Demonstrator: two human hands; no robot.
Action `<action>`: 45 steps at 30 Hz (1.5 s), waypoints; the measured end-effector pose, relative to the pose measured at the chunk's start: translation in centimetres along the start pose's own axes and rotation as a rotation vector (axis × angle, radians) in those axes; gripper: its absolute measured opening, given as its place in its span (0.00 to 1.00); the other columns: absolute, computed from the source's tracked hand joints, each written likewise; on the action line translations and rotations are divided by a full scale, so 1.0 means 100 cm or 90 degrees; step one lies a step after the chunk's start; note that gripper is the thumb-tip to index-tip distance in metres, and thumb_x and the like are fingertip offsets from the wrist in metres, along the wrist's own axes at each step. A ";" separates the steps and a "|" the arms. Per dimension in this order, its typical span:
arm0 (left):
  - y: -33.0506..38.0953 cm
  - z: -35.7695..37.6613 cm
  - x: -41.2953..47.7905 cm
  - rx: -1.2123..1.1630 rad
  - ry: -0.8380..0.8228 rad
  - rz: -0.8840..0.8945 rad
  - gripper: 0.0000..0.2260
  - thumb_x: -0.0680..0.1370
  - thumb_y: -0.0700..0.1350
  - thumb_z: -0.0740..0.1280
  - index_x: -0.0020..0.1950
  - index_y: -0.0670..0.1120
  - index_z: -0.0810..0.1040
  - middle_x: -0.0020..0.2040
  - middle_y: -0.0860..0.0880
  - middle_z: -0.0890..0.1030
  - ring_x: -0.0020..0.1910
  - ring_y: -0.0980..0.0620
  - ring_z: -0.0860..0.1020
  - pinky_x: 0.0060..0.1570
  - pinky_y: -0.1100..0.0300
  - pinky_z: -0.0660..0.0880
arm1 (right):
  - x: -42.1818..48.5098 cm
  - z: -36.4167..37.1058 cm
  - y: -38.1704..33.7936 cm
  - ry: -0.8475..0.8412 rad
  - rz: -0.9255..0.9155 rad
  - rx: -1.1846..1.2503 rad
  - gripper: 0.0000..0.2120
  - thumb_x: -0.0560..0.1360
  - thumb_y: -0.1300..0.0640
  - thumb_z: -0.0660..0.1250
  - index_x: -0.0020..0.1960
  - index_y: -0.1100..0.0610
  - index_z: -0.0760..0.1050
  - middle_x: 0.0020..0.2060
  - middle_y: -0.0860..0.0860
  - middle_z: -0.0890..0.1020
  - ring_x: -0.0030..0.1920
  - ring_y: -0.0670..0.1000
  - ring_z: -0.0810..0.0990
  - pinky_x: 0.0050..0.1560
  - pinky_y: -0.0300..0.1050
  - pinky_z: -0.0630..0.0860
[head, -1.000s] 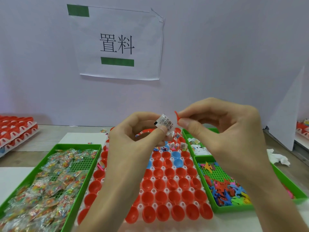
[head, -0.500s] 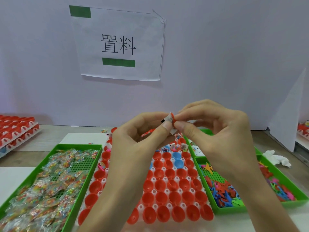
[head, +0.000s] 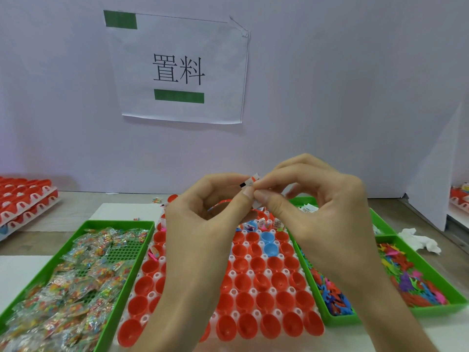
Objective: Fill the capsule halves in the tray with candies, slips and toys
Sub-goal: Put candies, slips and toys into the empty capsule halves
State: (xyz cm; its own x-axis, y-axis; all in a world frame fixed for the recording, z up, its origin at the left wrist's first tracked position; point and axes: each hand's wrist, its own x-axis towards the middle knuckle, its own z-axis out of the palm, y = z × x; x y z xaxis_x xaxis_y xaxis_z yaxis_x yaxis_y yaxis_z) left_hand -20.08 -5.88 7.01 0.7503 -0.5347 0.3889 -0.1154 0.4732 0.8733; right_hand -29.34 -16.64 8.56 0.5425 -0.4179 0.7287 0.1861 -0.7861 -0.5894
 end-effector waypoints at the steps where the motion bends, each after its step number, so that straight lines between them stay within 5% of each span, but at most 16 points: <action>1: 0.000 0.000 0.000 0.001 -0.002 0.000 0.07 0.69 0.47 0.73 0.45 0.53 0.87 0.40 0.48 0.87 0.42 0.49 0.87 0.42 0.64 0.81 | 0.000 0.001 0.000 0.001 0.005 0.013 0.04 0.72 0.55 0.76 0.45 0.48 0.85 0.42 0.43 0.83 0.48 0.50 0.83 0.45 0.42 0.79; 9: 0.005 -0.006 0.004 -0.071 -0.035 -0.065 0.10 0.62 0.49 0.75 0.41 0.50 0.88 0.42 0.45 0.87 0.43 0.47 0.87 0.41 0.62 0.82 | -0.001 0.002 0.002 0.012 0.143 0.199 0.14 0.64 0.46 0.77 0.42 0.55 0.82 0.38 0.51 0.85 0.43 0.53 0.85 0.48 0.51 0.82; 16: 0.009 -0.007 0.007 -0.165 -0.116 -0.183 0.09 0.64 0.46 0.74 0.43 0.48 0.88 0.44 0.44 0.87 0.43 0.47 0.87 0.37 0.63 0.81 | -0.001 0.005 -0.001 0.011 0.158 0.302 0.11 0.67 0.48 0.75 0.42 0.55 0.82 0.36 0.49 0.84 0.39 0.48 0.84 0.44 0.40 0.80; 23: 0.006 -0.006 0.007 -0.215 -0.119 -0.198 0.10 0.65 0.42 0.74 0.45 0.43 0.88 0.47 0.41 0.87 0.47 0.47 0.87 0.43 0.62 0.82 | -0.002 0.008 -0.004 0.036 0.159 0.280 0.12 0.68 0.49 0.74 0.43 0.57 0.80 0.37 0.52 0.84 0.41 0.50 0.85 0.44 0.42 0.82; 26: 0.005 -0.006 0.007 -0.184 -0.150 -0.147 0.13 0.65 0.43 0.78 0.48 0.45 0.88 0.48 0.43 0.87 0.49 0.48 0.86 0.46 0.63 0.81 | -0.001 0.008 -0.003 0.073 0.146 0.279 0.12 0.68 0.49 0.74 0.43 0.57 0.80 0.36 0.49 0.83 0.40 0.47 0.83 0.44 0.41 0.80; 30: 0.003 -0.005 0.005 -0.071 -0.138 -0.050 0.14 0.64 0.46 0.80 0.48 0.50 0.88 0.47 0.47 0.88 0.49 0.49 0.87 0.48 0.63 0.81 | -0.002 0.010 0.001 0.051 0.180 0.362 0.15 0.67 0.48 0.74 0.44 0.59 0.77 0.37 0.49 0.82 0.44 0.52 0.82 0.52 0.52 0.81; 33: 0.006 -0.010 0.008 -0.010 -0.111 -0.023 0.12 0.63 0.50 0.76 0.45 0.53 0.88 0.43 0.49 0.88 0.45 0.50 0.87 0.46 0.64 0.81 | -0.003 0.014 0.000 0.004 0.193 0.403 0.15 0.67 0.49 0.77 0.45 0.56 0.77 0.38 0.49 0.81 0.43 0.50 0.81 0.48 0.46 0.80; 39: 0.025 -0.040 0.022 0.251 -0.238 0.050 0.08 0.69 0.45 0.76 0.47 0.51 0.86 0.40 0.52 0.87 0.41 0.55 0.86 0.42 0.69 0.79 | -0.004 0.013 -0.002 -0.074 0.116 0.174 0.11 0.70 0.50 0.74 0.52 0.49 0.82 0.42 0.47 0.85 0.45 0.48 0.86 0.45 0.39 0.82; 45: 0.033 -0.046 0.024 0.265 -0.283 0.093 0.11 0.70 0.43 0.76 0.52 0.47 0.83 0.43 0.51 0.87 0.44 0.54 0.86 0.45 0.65 0.81 | -0.014 0.031 -0.008 0.043 0.125 0.276 0.06 0.72 0.57 0.75 0.46 0.58 0.80 0.40 0.48 0.86 0.43 0.46 0.86 0.44 0.35 0.80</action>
State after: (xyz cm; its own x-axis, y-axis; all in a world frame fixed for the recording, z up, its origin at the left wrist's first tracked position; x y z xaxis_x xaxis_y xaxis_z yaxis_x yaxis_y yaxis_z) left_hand -15.65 -2.40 9.47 0.3757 -0.7672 0.5199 -0.5081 0.2986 0.8079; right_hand -27.69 -14.02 6.86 0.5497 -0.5799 0.6013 0.4171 -0.4332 -0.7990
